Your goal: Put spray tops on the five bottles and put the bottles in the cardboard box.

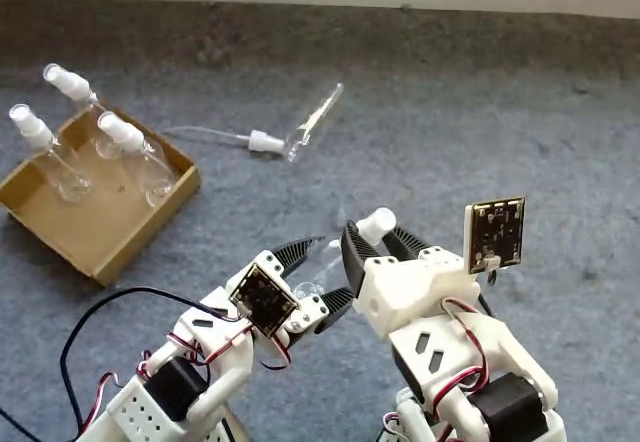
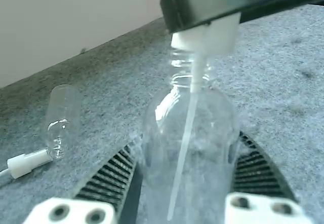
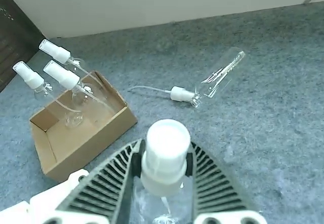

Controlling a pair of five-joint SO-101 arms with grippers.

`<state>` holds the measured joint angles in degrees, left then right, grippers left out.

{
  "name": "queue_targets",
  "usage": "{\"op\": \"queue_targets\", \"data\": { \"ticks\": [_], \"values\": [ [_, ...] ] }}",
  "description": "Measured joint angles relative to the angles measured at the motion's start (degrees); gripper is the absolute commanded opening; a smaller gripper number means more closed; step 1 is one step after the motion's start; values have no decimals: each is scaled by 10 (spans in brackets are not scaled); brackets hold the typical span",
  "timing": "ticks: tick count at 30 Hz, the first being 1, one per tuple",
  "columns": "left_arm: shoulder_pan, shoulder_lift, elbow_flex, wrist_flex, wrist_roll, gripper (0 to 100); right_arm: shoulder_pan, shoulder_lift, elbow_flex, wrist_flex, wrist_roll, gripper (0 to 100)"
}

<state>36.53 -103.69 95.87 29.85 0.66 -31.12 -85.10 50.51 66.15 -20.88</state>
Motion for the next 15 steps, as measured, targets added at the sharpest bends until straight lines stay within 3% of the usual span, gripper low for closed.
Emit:
{"op": "queue_targets", "data": {
  "ticks": [3,15],
  "values": [
    [-1,0,0,0,0,84,-2,0,0,0,0,213],
    [-4,0,0,0,0,84,-92,0,-2,1,0,213]
  ]
}}
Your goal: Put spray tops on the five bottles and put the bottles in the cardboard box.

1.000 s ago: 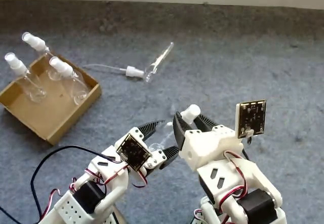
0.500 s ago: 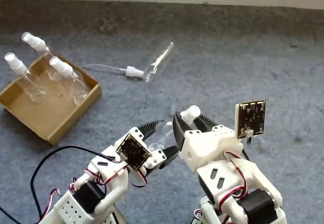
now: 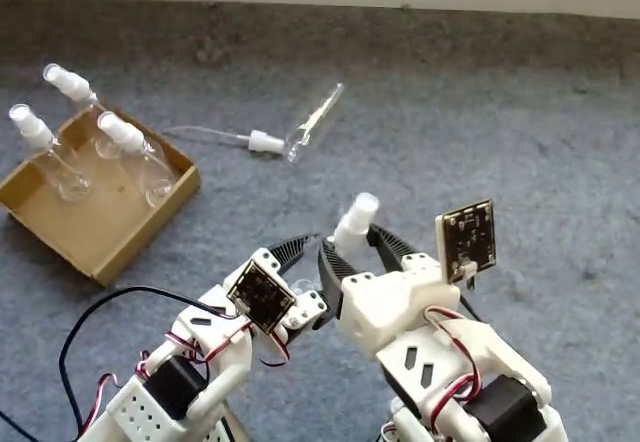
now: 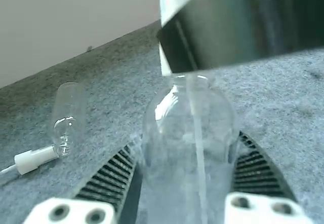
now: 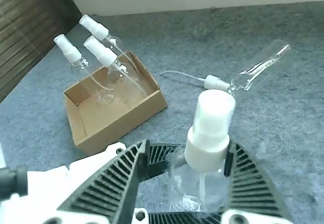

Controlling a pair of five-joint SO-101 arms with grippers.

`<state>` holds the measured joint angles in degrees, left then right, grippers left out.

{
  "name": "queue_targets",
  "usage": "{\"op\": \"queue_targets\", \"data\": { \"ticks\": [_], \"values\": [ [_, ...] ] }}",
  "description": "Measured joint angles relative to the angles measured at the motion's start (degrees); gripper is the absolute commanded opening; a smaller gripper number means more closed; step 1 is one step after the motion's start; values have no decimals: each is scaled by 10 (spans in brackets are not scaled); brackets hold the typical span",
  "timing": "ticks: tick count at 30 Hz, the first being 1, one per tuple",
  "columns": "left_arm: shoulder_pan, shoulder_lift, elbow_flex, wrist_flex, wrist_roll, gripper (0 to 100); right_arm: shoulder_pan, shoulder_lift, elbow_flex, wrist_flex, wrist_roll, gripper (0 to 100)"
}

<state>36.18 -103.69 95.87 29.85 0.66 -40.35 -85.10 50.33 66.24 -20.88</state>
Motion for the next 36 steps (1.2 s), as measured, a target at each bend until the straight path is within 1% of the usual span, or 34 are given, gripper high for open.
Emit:
{"op": "queue_targets", "data": {
  "ticks": [4,12,20,24,26,27,31,33,36],
  "values": [
    [-3,0,0,0,0,84,1,0,-25,0,0,213],
    [-1,0,0,0,0,84,88,-1,-53,0,0,213],
    [-4,0,0,0,0,84,142,-1,-54,0,0,213],
    [-4,0,0,0,0,84,199,-1,-54,0,0,212],
    [-4,0,0,0,0,84,230,-1,-54,0,0,189],
    [-4,0,0,0,0,84,246,-1,-54,0,0,160],
    [-4,0,0,0,0,84,271,-1,-54,0,0,7],
    [-4,0,0,0,0,84,271,-1,-54,0,0,12],
    [-25,0,0,-11,0,84,271,-1,-54,0,0,14]
  ]
}}
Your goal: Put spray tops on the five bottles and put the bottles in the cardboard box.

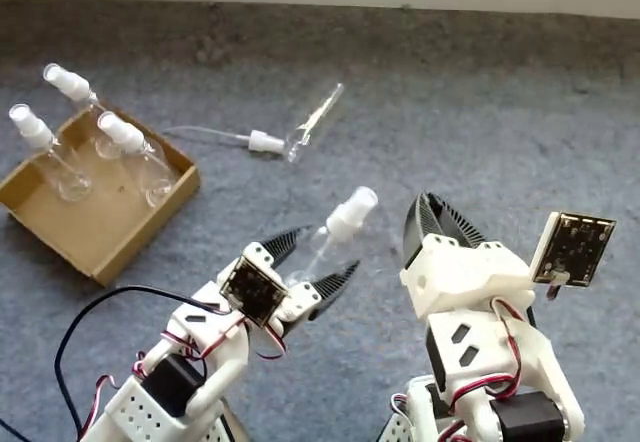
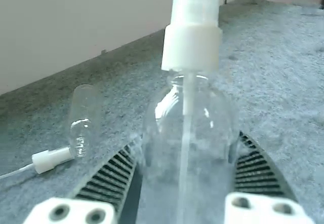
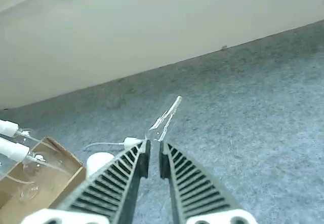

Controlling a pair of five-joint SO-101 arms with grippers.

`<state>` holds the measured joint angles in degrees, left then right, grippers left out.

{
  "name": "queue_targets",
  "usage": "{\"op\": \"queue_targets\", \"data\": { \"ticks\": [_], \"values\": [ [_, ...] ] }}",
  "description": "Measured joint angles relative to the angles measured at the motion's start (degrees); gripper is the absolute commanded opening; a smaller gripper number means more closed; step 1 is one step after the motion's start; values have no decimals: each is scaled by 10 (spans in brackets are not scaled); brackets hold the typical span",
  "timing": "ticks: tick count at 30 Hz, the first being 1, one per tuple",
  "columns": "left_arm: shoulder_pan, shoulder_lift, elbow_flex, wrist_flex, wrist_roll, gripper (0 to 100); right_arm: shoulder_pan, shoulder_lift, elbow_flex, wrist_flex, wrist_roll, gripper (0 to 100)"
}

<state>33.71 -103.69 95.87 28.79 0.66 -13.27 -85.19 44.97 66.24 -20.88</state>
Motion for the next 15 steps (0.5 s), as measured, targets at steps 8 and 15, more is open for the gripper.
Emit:
{"op": "queue_targets", "data": {
  "ticks": [8,15],
  "values": [
    [-43,0,0,-27,0,84,4,1,127,-80,0,14],
    [-47,0,0,-70,0,84,3,7,321,-261,0,14]
  ]
}}
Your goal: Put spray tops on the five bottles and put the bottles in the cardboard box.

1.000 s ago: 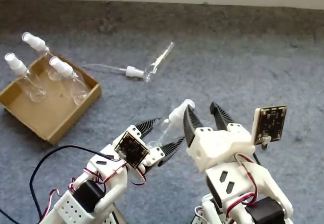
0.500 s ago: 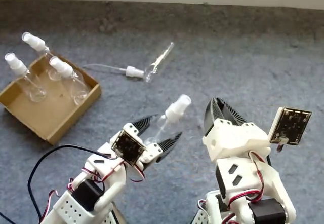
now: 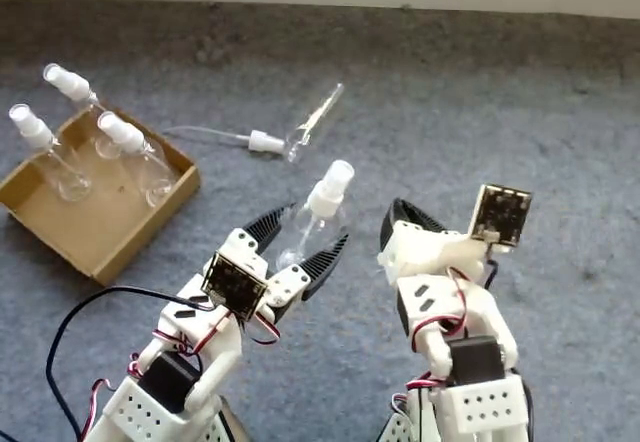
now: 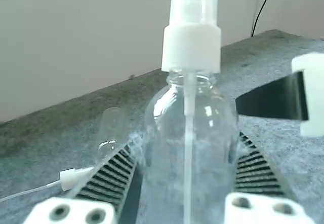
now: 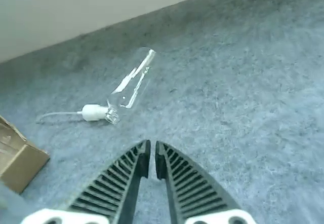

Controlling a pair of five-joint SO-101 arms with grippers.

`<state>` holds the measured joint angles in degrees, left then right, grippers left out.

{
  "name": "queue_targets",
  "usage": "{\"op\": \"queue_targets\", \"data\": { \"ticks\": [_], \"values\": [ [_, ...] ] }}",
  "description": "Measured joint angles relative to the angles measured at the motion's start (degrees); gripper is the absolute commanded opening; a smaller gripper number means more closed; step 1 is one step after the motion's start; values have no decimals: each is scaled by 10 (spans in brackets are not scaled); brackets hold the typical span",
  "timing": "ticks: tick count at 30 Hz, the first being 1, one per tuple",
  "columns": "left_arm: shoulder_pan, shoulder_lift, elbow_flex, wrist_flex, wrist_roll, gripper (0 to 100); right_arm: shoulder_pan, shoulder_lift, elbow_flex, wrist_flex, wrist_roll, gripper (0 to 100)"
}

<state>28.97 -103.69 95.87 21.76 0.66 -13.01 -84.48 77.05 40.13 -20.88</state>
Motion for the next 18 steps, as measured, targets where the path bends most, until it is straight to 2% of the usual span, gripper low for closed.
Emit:
{"op": "queue_targets", "data": {
  "ticks": [5,14,18],
  "values": [
    [0,0,0,-6,0,84,-62,0,77,-80,0,14],
    [-98,0,0,-98,0,84,-130,0,98,-89,0,15],
    [-103,0,0,-105,0,84,-188,0,106,-90,0,15]
  ]
}}
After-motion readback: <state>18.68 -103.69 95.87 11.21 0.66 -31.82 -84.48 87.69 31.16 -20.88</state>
